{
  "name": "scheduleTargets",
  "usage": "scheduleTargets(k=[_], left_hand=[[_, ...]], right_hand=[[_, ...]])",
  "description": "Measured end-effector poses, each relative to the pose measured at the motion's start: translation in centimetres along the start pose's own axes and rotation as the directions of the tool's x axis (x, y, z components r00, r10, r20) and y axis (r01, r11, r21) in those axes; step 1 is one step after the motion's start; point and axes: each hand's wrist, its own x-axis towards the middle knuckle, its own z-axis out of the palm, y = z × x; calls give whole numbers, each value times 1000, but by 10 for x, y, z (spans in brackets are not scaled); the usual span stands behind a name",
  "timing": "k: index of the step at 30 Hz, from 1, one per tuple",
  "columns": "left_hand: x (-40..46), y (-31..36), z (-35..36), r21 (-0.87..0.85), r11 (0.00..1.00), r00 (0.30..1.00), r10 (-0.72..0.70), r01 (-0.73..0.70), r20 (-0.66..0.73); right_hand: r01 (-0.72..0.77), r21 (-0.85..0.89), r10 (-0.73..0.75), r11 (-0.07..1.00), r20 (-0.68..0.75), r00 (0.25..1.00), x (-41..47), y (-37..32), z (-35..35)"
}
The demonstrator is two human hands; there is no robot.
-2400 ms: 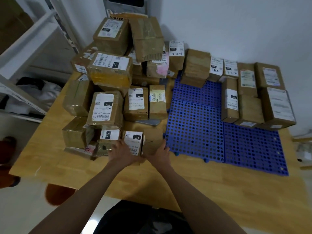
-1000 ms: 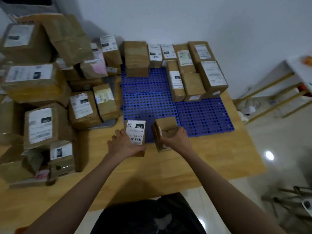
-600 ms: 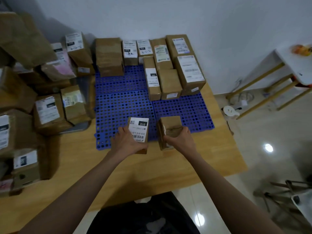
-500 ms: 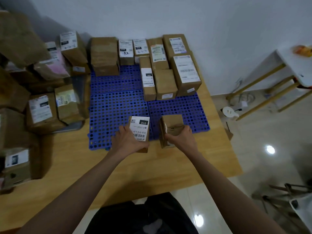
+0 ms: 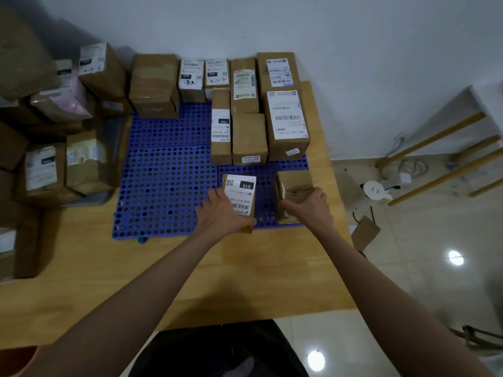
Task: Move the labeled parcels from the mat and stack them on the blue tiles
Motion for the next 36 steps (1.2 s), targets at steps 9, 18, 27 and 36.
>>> scheduleTargets(k=[9,18,27,36], left_hand=[[41,45,3,12,1000,999,-26,26,-19],[72,66,15,-71,996,998,-59,57,-36],[83,72,21,-131,991,998,-8,-1,-70],[86,67,25,-198,980,998,3,-17,-70]], right_hand=[[4,-61,-5,998,-14,1000,44,4,-13],[39,-75,-40,996,-7,999,77,-14,-7],[45,-64,-44,997,7,999,87,-33,11],[57,-72,-56,996,10,998,89,-29,12]])
